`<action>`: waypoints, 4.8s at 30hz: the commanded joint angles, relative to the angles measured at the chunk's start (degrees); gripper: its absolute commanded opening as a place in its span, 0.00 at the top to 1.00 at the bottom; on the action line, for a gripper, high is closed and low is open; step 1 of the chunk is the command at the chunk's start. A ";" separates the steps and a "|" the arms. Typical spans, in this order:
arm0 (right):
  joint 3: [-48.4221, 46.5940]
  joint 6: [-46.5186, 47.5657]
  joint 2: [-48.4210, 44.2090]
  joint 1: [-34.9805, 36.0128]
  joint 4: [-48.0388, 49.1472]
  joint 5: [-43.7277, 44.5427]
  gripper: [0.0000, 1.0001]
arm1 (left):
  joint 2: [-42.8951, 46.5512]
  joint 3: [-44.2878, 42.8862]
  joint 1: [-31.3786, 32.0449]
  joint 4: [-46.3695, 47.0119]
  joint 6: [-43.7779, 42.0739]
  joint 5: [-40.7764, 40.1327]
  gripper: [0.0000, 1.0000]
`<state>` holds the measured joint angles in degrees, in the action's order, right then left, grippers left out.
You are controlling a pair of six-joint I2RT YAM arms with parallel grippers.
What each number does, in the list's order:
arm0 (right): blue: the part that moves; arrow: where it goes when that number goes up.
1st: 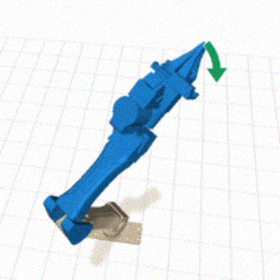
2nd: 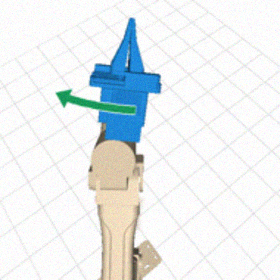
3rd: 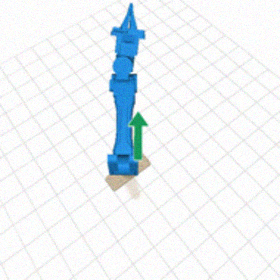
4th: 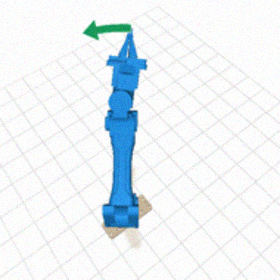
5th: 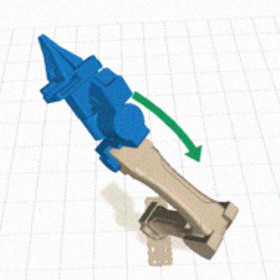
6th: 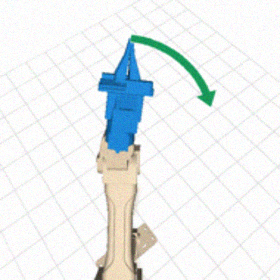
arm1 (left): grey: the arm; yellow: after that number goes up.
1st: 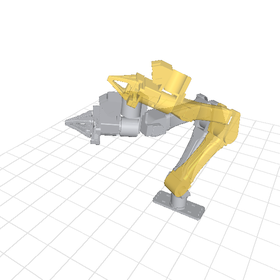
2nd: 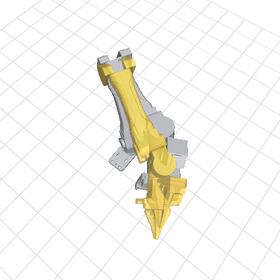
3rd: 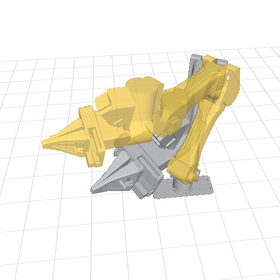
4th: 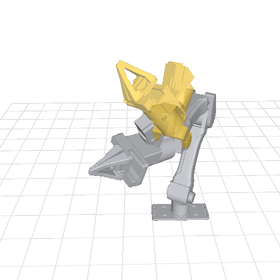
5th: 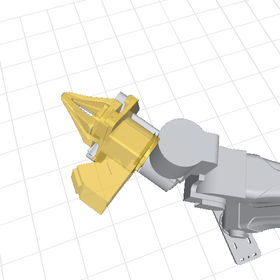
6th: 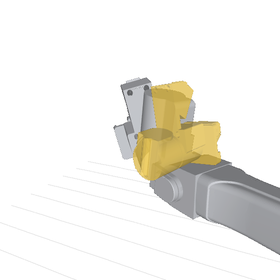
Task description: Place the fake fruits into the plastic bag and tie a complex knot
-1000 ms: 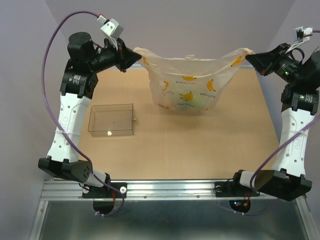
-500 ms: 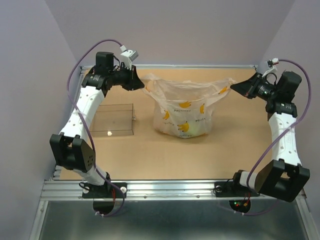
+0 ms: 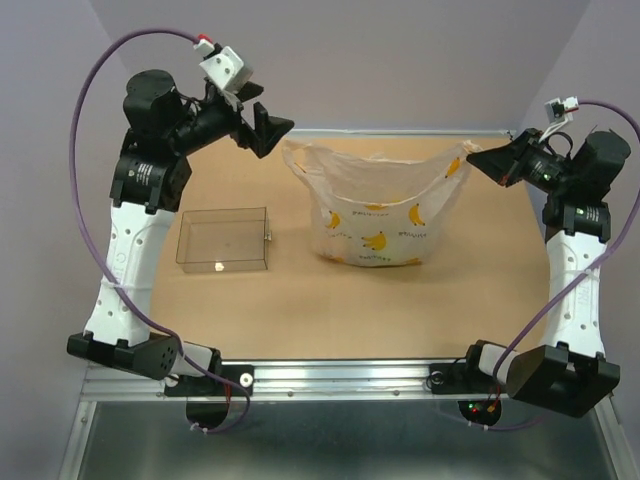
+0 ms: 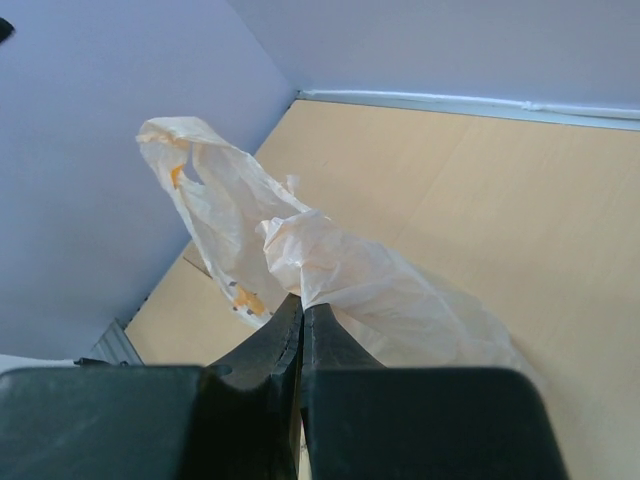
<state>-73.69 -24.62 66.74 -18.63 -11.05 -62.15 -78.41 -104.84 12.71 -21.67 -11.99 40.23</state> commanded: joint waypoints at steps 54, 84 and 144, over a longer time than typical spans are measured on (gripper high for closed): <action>8.30 11.09 -2.14 1.05 0.06 8.19 1.00 | -32.51 -16.80 27.81 -27.38 -18.17 11.45 0.81; 9.27 12.32 -3.55 1.23 0.06 7.48 1.00 | -35.93 -17.95 34.31 -28.60 -22.90 -5.25 0.24; 33.35 0.36 7.35 16.87 43.13 -0.69 0.00 | -40.33 -6.43 25.70 -16.30 -27.65 11.89 1.00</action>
<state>-41.89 -25.28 72.99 -3.86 25.43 -61.06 -119.83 -108.47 38.52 -37.12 -38.65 48.58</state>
